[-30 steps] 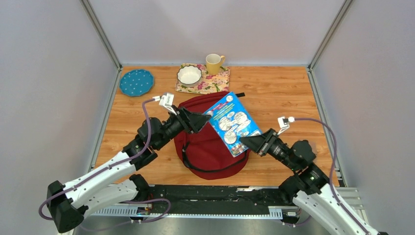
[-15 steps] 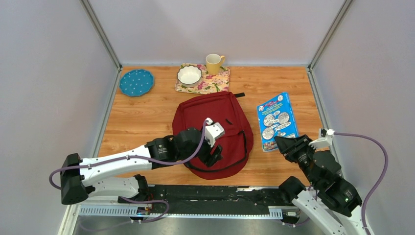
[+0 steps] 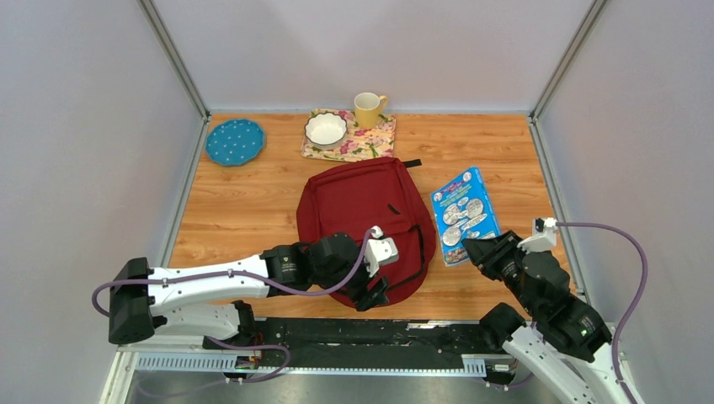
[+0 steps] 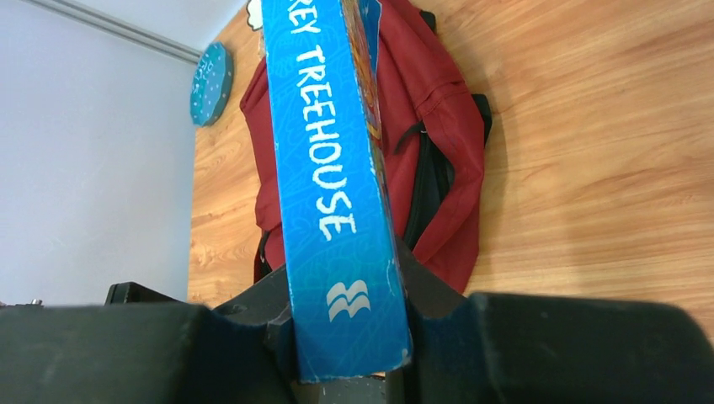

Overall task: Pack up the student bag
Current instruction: Place the book in the student bag.

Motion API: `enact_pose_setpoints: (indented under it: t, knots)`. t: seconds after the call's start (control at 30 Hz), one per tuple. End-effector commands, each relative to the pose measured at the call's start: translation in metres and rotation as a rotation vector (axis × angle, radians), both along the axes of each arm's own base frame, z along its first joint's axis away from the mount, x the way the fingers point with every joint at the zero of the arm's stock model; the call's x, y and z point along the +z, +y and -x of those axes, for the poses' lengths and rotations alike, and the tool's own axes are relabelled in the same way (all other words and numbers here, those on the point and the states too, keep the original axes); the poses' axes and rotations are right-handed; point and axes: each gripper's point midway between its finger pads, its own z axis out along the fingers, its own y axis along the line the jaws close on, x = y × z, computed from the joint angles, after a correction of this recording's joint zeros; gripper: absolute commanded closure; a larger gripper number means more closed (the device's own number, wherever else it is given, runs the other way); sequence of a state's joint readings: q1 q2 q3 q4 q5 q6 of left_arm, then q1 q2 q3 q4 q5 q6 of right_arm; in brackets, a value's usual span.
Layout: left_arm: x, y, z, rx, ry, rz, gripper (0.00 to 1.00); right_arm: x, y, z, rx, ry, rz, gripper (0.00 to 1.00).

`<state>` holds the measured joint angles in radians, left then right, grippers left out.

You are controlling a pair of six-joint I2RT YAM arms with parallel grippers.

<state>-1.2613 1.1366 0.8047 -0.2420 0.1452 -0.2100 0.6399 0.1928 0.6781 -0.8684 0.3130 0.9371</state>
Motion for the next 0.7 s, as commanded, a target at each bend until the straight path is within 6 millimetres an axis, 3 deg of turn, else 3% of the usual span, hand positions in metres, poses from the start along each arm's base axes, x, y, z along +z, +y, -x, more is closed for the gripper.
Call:
enact_pose_setpoints:
  t: [0.0, 0.2, 0.3, 0.5, 0.53, 0.67]
  knots:
    - [-0.003, -0.007, 0.0, -0.021, -0.021, -0.001, 0.24, 0.039, 0.015, -0.008, 0.032, -0.112, -0.117, 1.0]
    - [-0.02, -0.007, -0.015, 0.041, -0.049, -0.067, 0.25, 0.037, 0.017, -0.008, 0.04, -0.11, -0.114, 1.0]
    - [-0.025, -0.011, -0.016, 0.046, -0.039, -0.082, 0.3, 0.037, 0.019, -0.008, 0.052, -0.109, -0.117, 1.0]
    - [-0.026, -0.017, -0.019, 0.061, -0.036, -0.081, 0.54, 0.038, 0.021, -0.009, 0.061, -0.11, -0.108, 1.0]
    - [-0.026, -0.017, -0.02, 0.063, -0.04, -0.08, 0.64, 0.038, 0.021, -0.009, 0.062, -0.111, -0.109, 1.0]
    - [-0.024, -0.015, -0.022, 0.078, -0.047, -0.069, 0.72, 0.036, 0.022, -0.009, 0.064, -0.104, -0.11, 1.0]
